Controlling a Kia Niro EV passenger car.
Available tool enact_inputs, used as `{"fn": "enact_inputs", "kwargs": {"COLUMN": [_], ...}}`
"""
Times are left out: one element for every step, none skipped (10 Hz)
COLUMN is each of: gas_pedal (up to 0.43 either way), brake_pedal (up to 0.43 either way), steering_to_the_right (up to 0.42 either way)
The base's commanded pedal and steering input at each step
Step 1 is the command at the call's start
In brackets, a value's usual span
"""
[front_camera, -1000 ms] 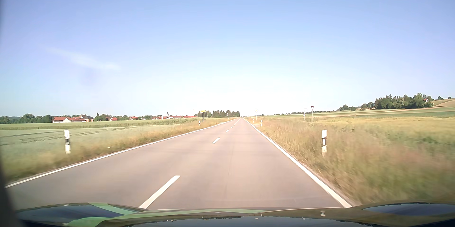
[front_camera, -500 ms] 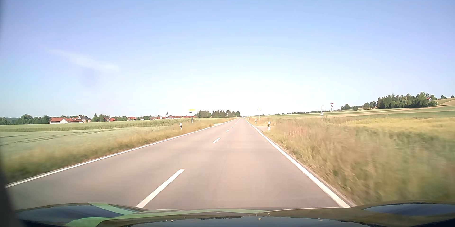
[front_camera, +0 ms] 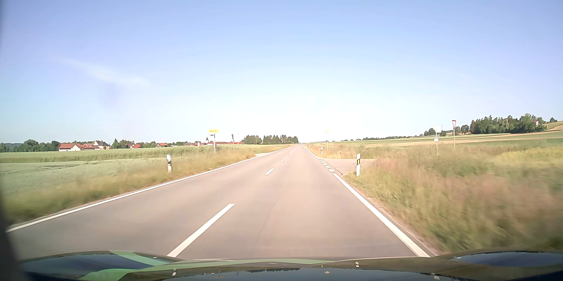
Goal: Follow the waypoints while adhering to traffic rules and regulations
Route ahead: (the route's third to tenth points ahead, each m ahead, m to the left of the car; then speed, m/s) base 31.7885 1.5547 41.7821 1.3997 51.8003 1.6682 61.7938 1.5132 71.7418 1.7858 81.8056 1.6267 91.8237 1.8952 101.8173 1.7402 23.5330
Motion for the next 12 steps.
{"fn": "enact_inputs", "kwargs": {"gas_pedal": [0.299,0.299,0.287,0.287,0.287,0.287,0.287,0.287,0.287,0.287,0.287,0.287], "brake_pedal": [0.0,0.0,0.0,0.0,0.0,0.0,0.0,0.0,0.0,0.0,0.0,0.0], "steering_to_the_right": [-0.003,-0.003,-0.003,-0.003,-0.001,-0.001,-0.001,-0.001,-0.001,-0.001,-0.002,-0.002]}}
